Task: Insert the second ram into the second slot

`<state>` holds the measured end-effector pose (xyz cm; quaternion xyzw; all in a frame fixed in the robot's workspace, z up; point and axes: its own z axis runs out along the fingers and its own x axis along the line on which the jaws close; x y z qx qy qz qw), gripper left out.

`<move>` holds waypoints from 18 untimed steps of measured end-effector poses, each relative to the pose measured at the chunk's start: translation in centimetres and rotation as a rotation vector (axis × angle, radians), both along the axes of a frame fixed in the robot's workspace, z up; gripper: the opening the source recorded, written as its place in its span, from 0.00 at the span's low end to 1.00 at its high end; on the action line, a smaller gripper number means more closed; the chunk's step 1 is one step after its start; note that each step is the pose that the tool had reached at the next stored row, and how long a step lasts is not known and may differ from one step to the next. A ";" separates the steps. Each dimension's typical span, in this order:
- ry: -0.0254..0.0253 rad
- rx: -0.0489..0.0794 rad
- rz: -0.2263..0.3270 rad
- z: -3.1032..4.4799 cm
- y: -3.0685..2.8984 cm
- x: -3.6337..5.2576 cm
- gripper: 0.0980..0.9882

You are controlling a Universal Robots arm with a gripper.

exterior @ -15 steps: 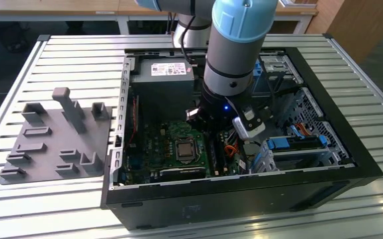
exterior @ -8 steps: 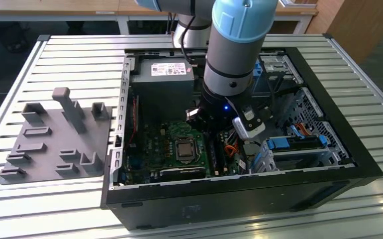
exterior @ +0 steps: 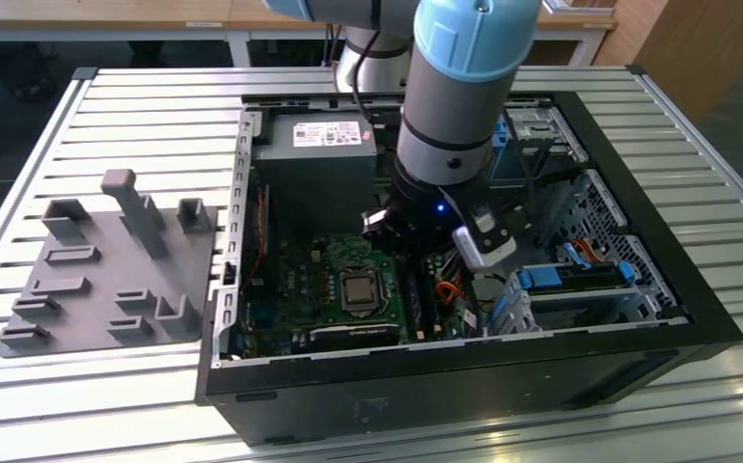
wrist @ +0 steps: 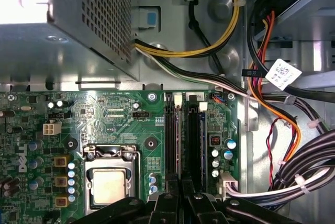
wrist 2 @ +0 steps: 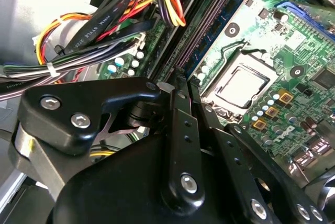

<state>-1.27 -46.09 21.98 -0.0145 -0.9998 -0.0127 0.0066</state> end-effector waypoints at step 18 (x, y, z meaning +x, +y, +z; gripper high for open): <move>0.0003 0.000 0.000 -0.41 0.01 0.10 0.04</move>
